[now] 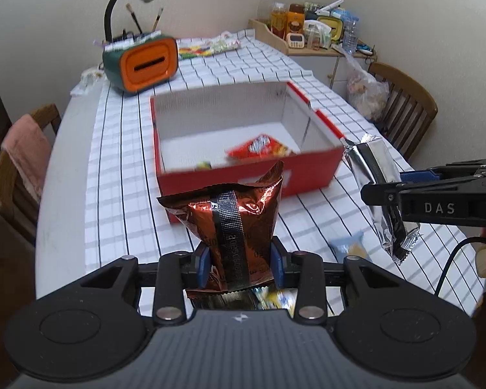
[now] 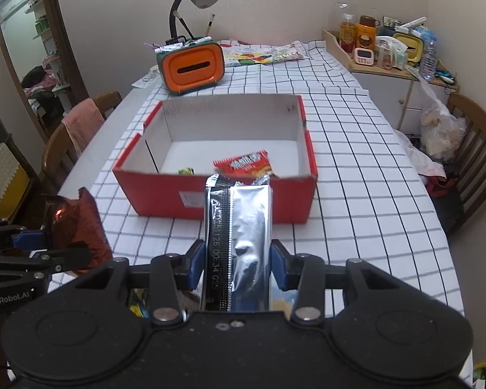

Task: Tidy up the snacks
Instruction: 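Lower both held snacks into the red box and open both tools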

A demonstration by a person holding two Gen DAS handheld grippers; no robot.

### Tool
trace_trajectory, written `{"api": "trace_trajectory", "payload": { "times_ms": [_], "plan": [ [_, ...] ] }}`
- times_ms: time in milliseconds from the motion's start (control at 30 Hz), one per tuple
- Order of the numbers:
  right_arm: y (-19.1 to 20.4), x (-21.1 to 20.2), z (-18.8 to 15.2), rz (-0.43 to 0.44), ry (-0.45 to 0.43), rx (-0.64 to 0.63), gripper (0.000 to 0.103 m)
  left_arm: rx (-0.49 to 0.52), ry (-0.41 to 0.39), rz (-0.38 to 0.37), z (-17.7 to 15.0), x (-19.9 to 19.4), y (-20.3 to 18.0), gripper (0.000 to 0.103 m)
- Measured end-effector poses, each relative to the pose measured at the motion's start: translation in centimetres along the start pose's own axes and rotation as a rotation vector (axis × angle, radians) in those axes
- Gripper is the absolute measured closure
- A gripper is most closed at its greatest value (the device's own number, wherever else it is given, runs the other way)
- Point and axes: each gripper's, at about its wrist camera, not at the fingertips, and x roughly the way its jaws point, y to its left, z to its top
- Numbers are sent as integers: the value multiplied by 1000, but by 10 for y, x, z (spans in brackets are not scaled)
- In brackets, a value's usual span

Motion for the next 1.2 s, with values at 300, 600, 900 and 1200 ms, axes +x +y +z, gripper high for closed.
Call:
{"api": "trace_trajectory", "payload": {
  "times_ms": [300,600,900,1200],
  "plan": [
    [-7,20,49,-4,-36,-43,61,70,-22,58,47,22,-1,67],
    [-15,60,99,-4,-34,-85,61,60,-5,110,97,57,10,67],
    [-26,113,135,14,8,-126,61,58,77,141,128,107,20,67],
    [-34,176,144,30,114,-161,61,68,197,186,139,165,23,67]
  ]
}}
